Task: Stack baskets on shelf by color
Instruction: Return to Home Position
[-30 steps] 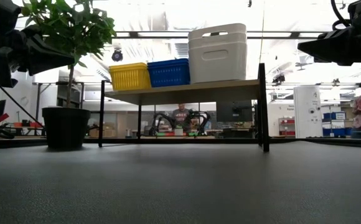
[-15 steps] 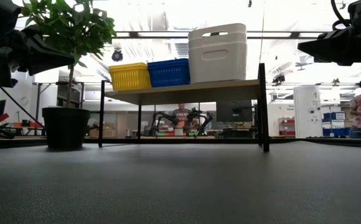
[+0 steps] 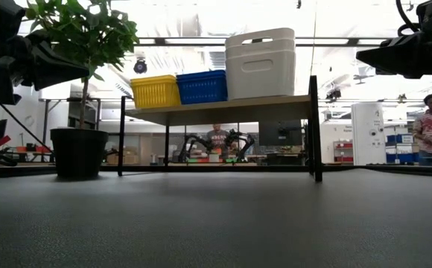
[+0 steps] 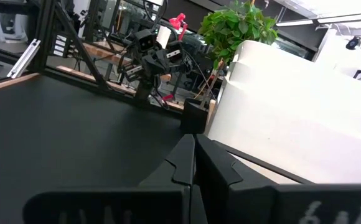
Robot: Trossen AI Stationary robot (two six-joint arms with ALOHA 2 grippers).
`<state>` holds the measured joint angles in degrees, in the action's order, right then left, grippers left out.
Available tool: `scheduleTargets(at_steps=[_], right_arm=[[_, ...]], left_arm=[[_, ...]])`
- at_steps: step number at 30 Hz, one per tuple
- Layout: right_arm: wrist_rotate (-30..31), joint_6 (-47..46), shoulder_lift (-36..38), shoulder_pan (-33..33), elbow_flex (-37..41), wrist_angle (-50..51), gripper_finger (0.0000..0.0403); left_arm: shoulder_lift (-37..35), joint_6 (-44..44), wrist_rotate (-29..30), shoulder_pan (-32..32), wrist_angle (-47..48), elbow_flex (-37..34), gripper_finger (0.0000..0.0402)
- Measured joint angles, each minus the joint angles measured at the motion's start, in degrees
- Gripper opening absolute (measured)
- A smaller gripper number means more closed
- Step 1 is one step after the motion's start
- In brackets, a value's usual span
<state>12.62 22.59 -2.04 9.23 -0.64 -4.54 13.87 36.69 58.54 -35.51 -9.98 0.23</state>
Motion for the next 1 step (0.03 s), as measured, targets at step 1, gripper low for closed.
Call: scheduleTargets(at_steps=[1], right_arm=[[0.00, -0.02, 0.00, -0.01, 0.00, 0.00, 0.0009]], left_arm=[[0.03, 0.02, 0.01, -0.01, -0.02, 0.02, 0.0000]])
